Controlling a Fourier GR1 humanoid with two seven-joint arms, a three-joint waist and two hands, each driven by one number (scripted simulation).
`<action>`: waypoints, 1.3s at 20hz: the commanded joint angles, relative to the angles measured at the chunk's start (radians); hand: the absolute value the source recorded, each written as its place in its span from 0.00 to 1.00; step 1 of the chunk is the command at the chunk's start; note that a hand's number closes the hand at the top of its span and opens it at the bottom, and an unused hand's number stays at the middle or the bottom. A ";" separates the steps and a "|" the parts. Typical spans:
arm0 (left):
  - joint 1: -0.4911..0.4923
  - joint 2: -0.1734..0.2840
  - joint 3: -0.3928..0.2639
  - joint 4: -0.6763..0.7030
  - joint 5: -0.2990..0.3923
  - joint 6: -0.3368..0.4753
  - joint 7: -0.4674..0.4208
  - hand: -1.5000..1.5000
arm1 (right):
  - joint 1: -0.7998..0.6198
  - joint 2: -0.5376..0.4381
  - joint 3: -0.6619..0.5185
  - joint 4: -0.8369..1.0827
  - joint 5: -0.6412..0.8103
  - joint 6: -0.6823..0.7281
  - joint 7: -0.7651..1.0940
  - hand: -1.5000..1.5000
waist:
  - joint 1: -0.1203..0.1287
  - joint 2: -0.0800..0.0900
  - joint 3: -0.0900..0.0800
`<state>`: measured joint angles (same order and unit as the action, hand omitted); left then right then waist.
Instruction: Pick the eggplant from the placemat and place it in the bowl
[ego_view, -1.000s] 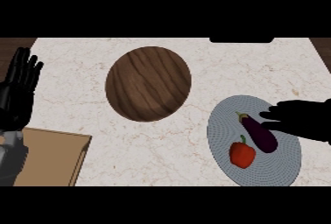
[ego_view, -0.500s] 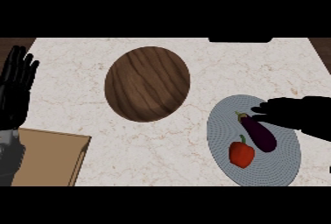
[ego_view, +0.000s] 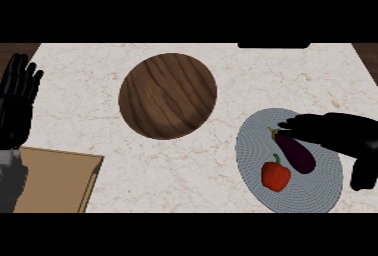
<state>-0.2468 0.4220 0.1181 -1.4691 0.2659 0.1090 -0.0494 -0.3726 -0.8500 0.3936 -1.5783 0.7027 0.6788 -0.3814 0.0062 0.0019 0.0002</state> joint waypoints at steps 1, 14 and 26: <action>0.018 -0.006 0.006 -0.029 -0.006 -0.020 0.021 0.50 | -0.006 0.023 0.016 0.137 0.100 -0.051 -0.125 0.00 | 0.003 0.000 0.000; -0.012 -0.024 0.038 -0.006 -0.042 -0.040 0.038 0.50 | -0.105 0.173 0.035 0.335 0.207 -0.115 -0.240 0.00 | 0.005 0.000 0.000; 0.000 -0.080 0.060 0.052 -0.093 -0.061 -0.029 0.50 | -0.078 0.272 -0.002 0.383 0.343 -0.130 -0.218 0.00 | -0.004 -0.001 0.000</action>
<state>-0.2317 0.3541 0.1687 -1.4826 0.1924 0.0627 -0.0364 -0.4270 -0.6232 0.4092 -1.2227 1.0094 0.5062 -0.5856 0.0038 0.0005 0.0001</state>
